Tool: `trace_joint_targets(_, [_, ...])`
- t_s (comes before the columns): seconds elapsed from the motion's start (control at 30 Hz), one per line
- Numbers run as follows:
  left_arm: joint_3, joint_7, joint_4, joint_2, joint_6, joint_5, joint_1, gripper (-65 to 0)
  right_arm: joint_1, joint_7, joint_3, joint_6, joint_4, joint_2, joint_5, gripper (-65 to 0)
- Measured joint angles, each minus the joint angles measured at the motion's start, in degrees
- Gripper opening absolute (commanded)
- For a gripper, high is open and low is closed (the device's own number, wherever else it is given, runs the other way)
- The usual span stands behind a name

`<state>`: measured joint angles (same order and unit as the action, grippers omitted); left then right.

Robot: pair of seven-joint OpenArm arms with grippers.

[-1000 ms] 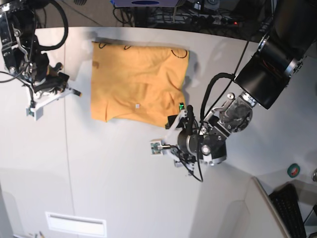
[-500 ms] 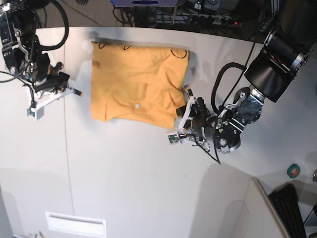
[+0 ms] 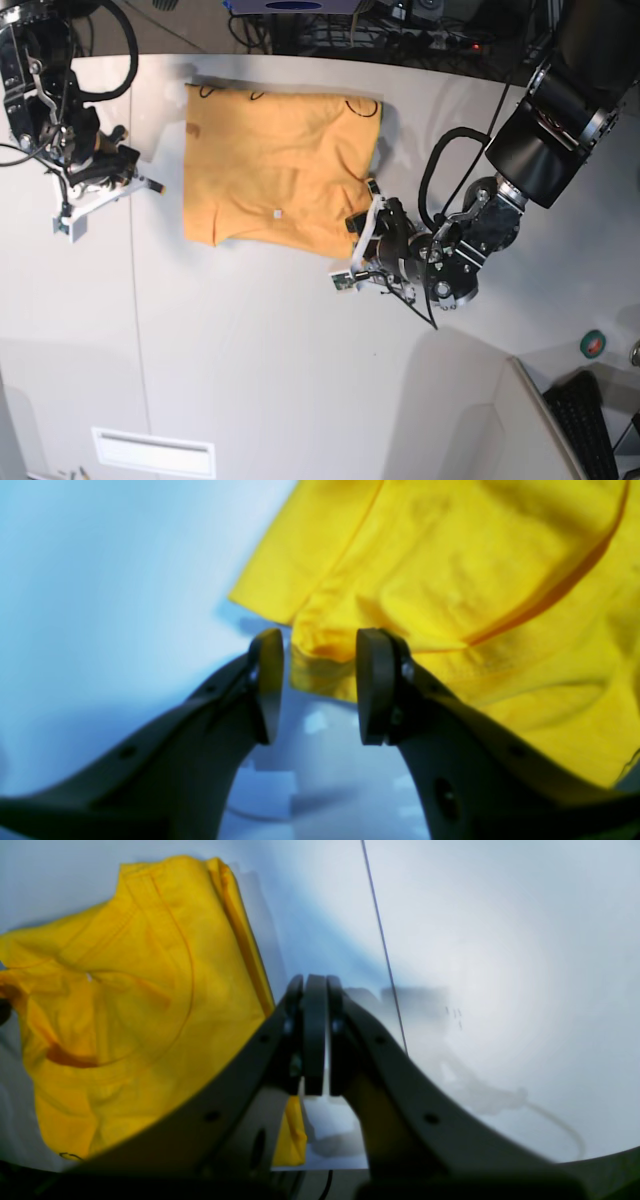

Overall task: Layout the t-shirt on the table in an organized manner, then fold the t-shirt properly
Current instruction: 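Tuck and straighten the shirt's corner with the left gripper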

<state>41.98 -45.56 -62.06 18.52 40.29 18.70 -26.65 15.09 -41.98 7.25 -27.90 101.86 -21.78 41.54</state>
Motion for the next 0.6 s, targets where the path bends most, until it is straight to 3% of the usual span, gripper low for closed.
trace_joint_targets(0.5, [0.0,0.3,3.3,-0.7,-0.4,-0.2,-0.8,-43.3,0.0,0.0,0.0,0.0,0.0,0.0,0.0,-65.0])
trace_joint_targets(0.6, [-0.2,0.3,3.3,-0.9,-0.4,-0.2,-1.0,-51.3,0.0,0.0,0.0,0.0,0.0,0.0,0.0,-65.0])
